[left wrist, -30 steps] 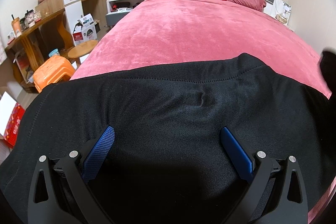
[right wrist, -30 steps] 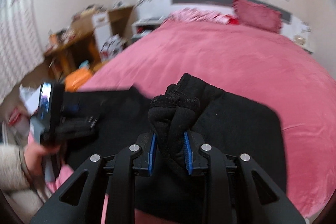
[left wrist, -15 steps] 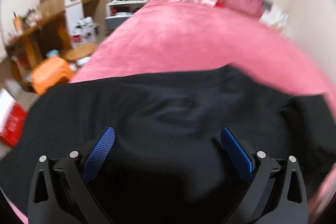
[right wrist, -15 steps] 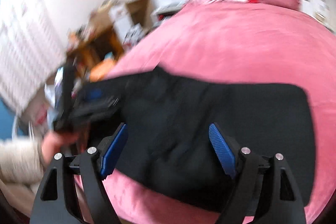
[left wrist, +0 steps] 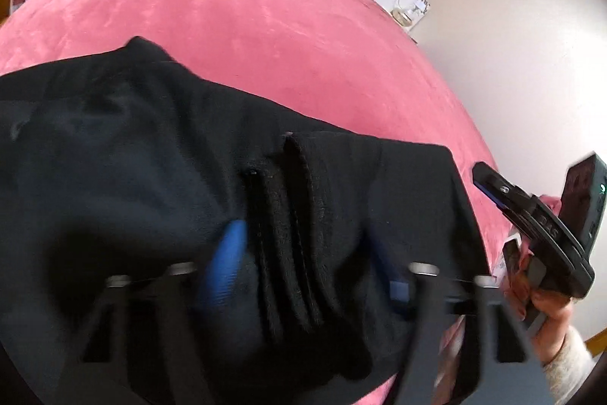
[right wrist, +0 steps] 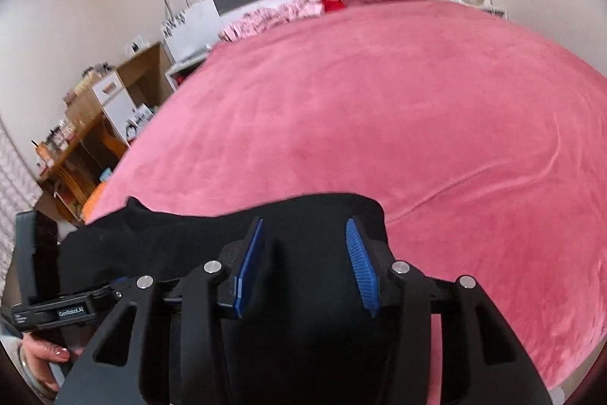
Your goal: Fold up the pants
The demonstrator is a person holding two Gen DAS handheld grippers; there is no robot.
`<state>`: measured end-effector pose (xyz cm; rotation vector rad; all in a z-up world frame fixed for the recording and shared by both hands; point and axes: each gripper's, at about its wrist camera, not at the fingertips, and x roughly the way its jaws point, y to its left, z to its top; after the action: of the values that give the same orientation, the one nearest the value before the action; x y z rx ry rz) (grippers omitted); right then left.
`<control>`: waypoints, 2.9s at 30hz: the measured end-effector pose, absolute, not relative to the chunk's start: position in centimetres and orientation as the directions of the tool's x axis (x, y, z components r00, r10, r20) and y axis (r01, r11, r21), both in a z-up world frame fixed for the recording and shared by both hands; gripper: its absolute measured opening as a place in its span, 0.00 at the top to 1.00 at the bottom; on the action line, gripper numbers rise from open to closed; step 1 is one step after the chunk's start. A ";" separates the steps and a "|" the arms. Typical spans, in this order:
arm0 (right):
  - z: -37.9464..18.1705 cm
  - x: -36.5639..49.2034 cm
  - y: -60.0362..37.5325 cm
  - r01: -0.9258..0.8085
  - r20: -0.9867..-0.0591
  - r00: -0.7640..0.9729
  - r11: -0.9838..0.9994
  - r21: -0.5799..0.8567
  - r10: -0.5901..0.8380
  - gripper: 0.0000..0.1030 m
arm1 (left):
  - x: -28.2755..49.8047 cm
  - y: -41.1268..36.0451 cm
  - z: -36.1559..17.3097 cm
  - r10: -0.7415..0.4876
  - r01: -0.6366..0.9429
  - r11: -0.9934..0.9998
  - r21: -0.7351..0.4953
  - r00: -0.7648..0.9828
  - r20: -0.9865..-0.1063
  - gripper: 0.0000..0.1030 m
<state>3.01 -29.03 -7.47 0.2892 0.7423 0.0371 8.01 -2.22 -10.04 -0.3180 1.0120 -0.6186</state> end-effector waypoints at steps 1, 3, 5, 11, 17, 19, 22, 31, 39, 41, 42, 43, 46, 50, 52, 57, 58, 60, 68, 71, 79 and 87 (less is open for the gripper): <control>-8.3 3.6 -29.2 0.082 -0.682 0.720 0.959 0.273 0.133 0.56 | 8.1 -2.6 -10.2 -0.636 0.342 0.770 -0.538 0.351 -0.687 0.78; -9.4 3.4 -29.3 0.106 -0.715 0.690 0.962 0.252 0.112 0.59 | 8.2 -2.6 -9.9 -0.659 0.339 0.751 -0.567 0.328 -0.677 0.82; -9.5 2.5 -29.7 0.104 -0.712 0.693 0.962 0.253 0.113 0.61 | 7.5 -2.1 -8.5 -0.683 0.357 0.730 -0.583 0.351 -0.641 0.83; -12.1 2.1 -27.9 0.082 -0.745 0.664 0.985 0.152 0.060 0.64 | 7.9 -1.9 -10.6 -0.607 0.325 0.793 -0.515 0.368 -0.704 0.84; -13.6 1.1 -27.1 0.047 -0.699 0.715 0.997 0.068 0.014 0.64 | 7.8 -2.5 -11.8 -0.648 0.350 0.761 -0.546 0.395 -0.651 0.81; -13.8 0.9 -26.8 0.031 -0.681 0.733 0.998 0.048 0.010 0.63 | 7.5 -1.9 -11.5 -0.664 0.344 0.748 -0.568 0.395 -0.635 0.77; -13.9 -0.1 -27.0 0.022 -0.657 0.754 0.999 0.047 0.014 0.62 | 7.0 -0.6 -10.9 -0.663 0.331 0.749 -0.575 0.404 -0.631 0.62; -14.0 -0.6 -27.1 0.005 -0.635 0.772 0.998 0.064 0.037 0.55 | 5.7 7.1 -8.0 -0.530 0.148 0.814 -0.561 0.583 -0.615 0.30; -13.9 -0.6 -27.2 -0.005 -0.634 0.772 0.998 0.069 0.047 0.51 | 3.9 21.0 -4.5 -0.210 -0.179 0.844 -0.506 0.757 -0.619 0.22; -13.9 -0.7 -27.1 -0.006 -0.633 0.772 0.998 0.068 0.048 0.50 | 3.5 24.4 -4.4 -0.160 -0.249 0.830 -0.499 0.751 -0.640 0.18; -13.9 -0.7 -27.1 -0.007 -0.633 0.772 0.998 0.068 0.048 0.50 | 3.3 26.2 -4.7 -0.134 -0.300 0.819 -0.490 0.730 -0.671 0.18; -13.9 -0.7 -27.1 -0.007 -0.633 0.773 0.998 0.067 0.048 0.50 | 3.0 27.5 -5.1 -0.124 -0.335 0.807 -0.487 0.710 -0.694 0.18; -13.9 -0.7 -27.1 -0.005 -0.633 0.772 0.998 0.069 0.048 0.50 | 1.5 31.7 -6.4 -0.176 -0.404 0.733 -0.546 0.663 -0.727 0.18; -13.9 -0.7 -27.1 -0.006 -0.633 0.772 0.998 0.068 0.047 0.49 | -0.2 35.1 -8.4 -0.330 -0.468 0.561 -0.683 0.630 -0.703 0.28; -13.9 -0.7 -27.1 -0.006 -0.633 0.772 0.998 0.068 0.048 0.49 | -1.8 36.3 -8.5 -0.379 -0.478 0.508 -0.716 0.623 -0.684 0.33; -13.9 -0.7 -27.1 -0.006 -0.634 0.772 0.998 0.068 0.048 0.49 | -3.4 34.9 -7.0 -0.450 -0.461 0.491 -0.739 0.591 -0.669 0.33; -13.9 -0.7 -27.1 -0.006 -0.633 0.772 0.998 0.069 0.048 0.49 | -3.4 34.4 -7.0 -0.462 -0.466 0.498 -0.732 0.571 -0.678 0.33; -13.9 -0.7 -27.1 -0.006 -0.634 0.772 0.998 0.068 0.048 0.49 | -3.8 33.9 -7.8 -0.497 -0.469 0.485 -0.738 0.547 -0.674 0.33; -13.9 -0.7 -27.2 -0.007 -0.633 0.772 0.998 0.068 0.049 0.49 | -1.6 31.4 -9.1 -0.417 -0.447 0.567 -0.692 0.568 -0.709 0.26; -13.9 -0.6 -27.2 -0.007 -0.634 0.772 0.998 0.068 0.049 0.49 | -1.3 32.0 -10.1 -0.352 -0.482 0.543 -0.687 0.613 -0.708 0.37; -13.9 -0.6 -27.1 -0.008 -0.634 0.772 0.997 0.072 0.052 0.48 | -1.0 31.0 -8.9 -0.297 -0.438 0.618 -0.653 0.639 -0.709 0.81; -13.7 -0.6 -27.1 -0.019 -0.632 0.772 0.997 0.080 0.065 0.45 | -1.2 29.1 -5.3 -0.310 -0.315 0.635 -0.706 0.733 -0.606 0.85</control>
<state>-0.64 -27.12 -13.75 0.0704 0.6877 0.0456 -1.21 29.05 -5.33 -0.9078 0.7767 0.0028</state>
